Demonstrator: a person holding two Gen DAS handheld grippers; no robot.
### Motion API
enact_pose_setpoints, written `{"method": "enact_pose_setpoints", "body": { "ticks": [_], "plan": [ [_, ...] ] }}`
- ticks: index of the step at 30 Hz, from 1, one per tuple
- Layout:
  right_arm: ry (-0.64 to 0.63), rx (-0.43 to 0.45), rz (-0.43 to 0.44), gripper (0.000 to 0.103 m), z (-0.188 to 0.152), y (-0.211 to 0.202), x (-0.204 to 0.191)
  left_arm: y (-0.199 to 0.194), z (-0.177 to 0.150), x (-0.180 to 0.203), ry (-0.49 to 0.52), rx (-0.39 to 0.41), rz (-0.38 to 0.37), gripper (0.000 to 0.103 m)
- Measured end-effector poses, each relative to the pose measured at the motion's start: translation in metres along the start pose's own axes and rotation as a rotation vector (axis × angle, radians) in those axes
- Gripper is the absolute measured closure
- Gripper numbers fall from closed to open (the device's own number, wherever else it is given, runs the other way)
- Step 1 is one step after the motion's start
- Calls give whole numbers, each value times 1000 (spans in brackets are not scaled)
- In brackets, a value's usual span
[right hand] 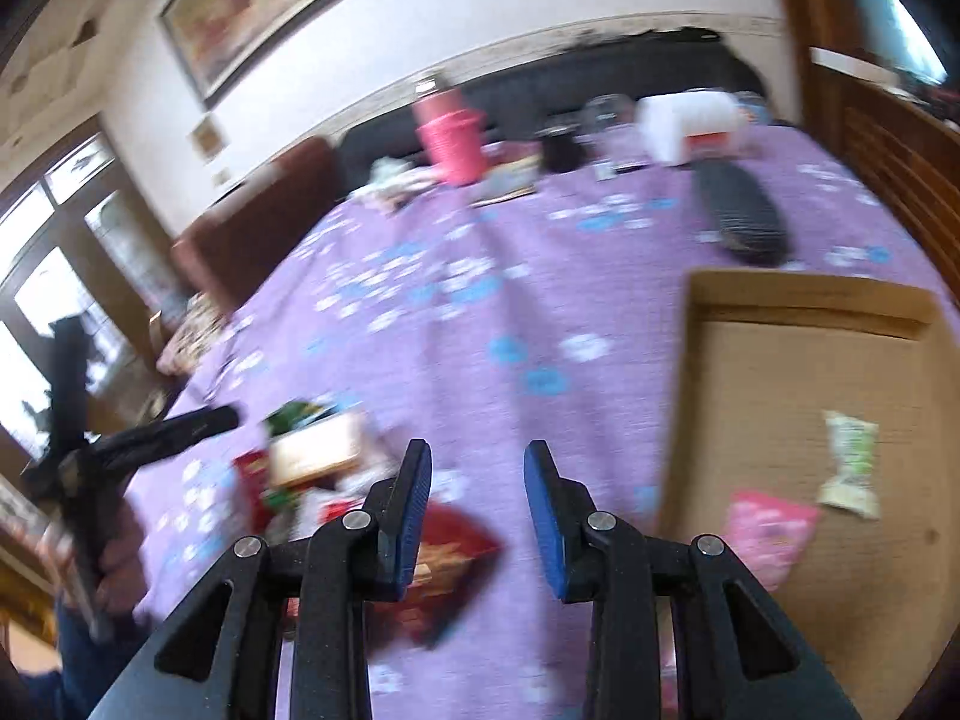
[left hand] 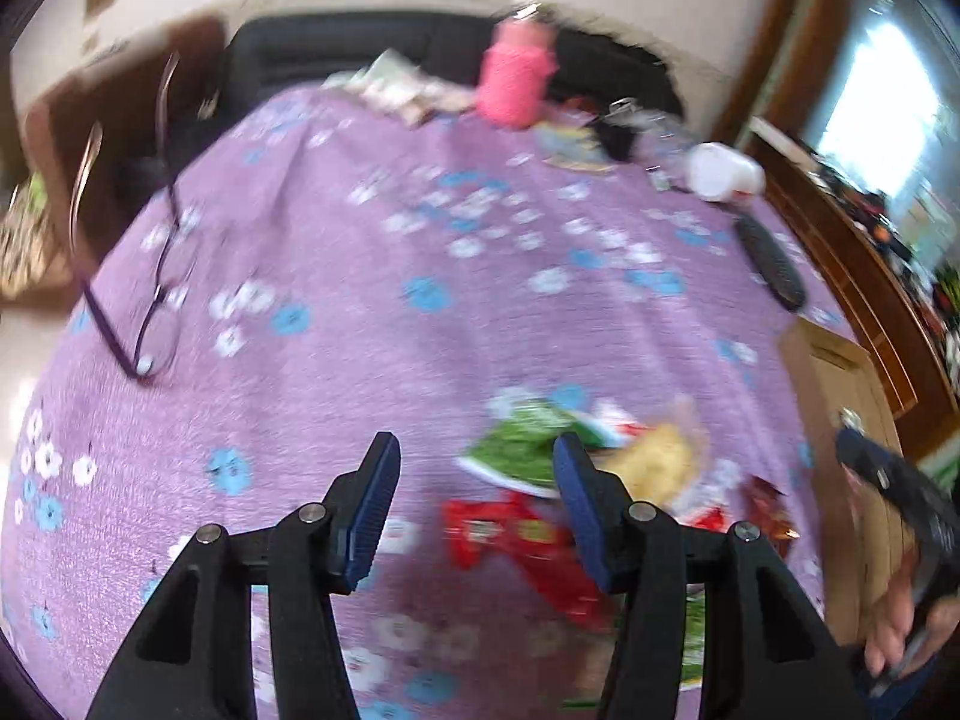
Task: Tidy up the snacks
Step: 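Move both grippers back over the snack pile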
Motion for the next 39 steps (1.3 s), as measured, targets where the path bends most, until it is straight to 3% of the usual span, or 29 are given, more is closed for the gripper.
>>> {"method": "enact_pose_setpoints", "body": {
  "ticks": [3, 6, 10, 15, 18, 20, 22, 24, 30, 39],
  "plan": [
    [-53, -21, -38, 68, -5, 10, -14, 11, 1, -9, -24, -59, -23, 51],
    [-57, -31, -60, 68, -4, 15, -13, 16, -1, -5, 7, -71, 49, 51],
    [-31, -24, -40, 68, -4, 10, -8, 24, -8, 2, 48, -97, 63, 52],
    [-19, -52, 24, 62, -5, 13, -13, 26, -17, 20, 107, -130, 0, 54],
    [-19, -87, 10, 62, -8, 20, -16, 28, -21, 32, 145, -138, -29, 55],
    [-9, -120, 14, 62, -10, 25, -17, 28, -21, 35, 155, -135, -15, 55],
    [-5, -150, 30, 62, -12, 29, -19, 27, -19, 32, 152, -107, 60, 55],
    [-8, -163, 22, 62, -14, 31, -23, 25, -16, 26, 132, -89, 87, 55],
    [-4, -207, -54, 62, -20, 43, -28, 25, -14, 19, 125, -88, 95, 55],
    [-20, -184, -112, 61, -21, 44, -30, 10, -14, 30, 165, 2, 130, 56]
  ]
}}
Point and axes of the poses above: each gripper's, at about its wrist camera, not at the fingertips, and y roughly the way its jaws point, x to its right, z to its top, the point moved 5 cm from there along y, roughly the way its jaws point, and after that the axes turned 13 degrees about -x, right-handed, at the moved point
